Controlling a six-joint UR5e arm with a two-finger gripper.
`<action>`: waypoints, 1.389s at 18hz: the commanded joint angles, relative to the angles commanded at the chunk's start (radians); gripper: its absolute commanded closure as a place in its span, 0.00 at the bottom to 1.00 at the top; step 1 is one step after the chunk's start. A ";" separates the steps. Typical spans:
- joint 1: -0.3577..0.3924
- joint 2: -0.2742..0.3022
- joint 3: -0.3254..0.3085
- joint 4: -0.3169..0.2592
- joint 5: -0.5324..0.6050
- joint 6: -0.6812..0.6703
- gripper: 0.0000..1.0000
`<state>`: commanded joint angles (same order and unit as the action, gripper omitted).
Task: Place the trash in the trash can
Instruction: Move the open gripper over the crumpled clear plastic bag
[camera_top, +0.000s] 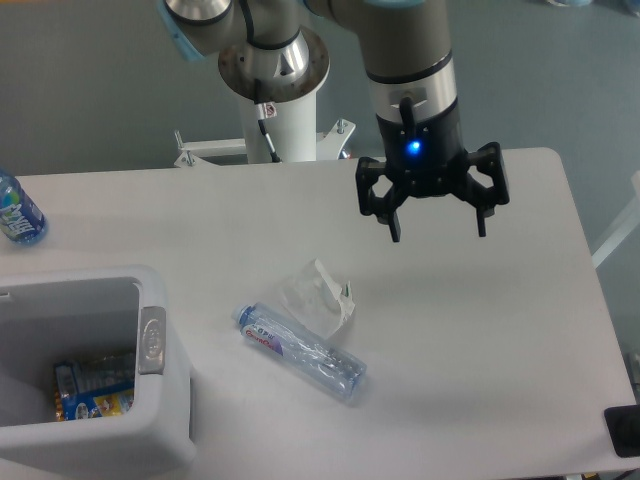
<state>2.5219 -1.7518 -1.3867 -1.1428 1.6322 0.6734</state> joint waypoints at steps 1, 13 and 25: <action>0.002 0.000 -0.003 0.000 0.002 0.000 0.00; -0.006 0.005 -0.092 0.023 0.001 -0.034 0.00; -0.084 0.000 -0.411 0.034 -0.014 -0.052 0.00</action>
<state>2.4376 -1.7517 -1.7978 -1.1091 1.6183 0.6213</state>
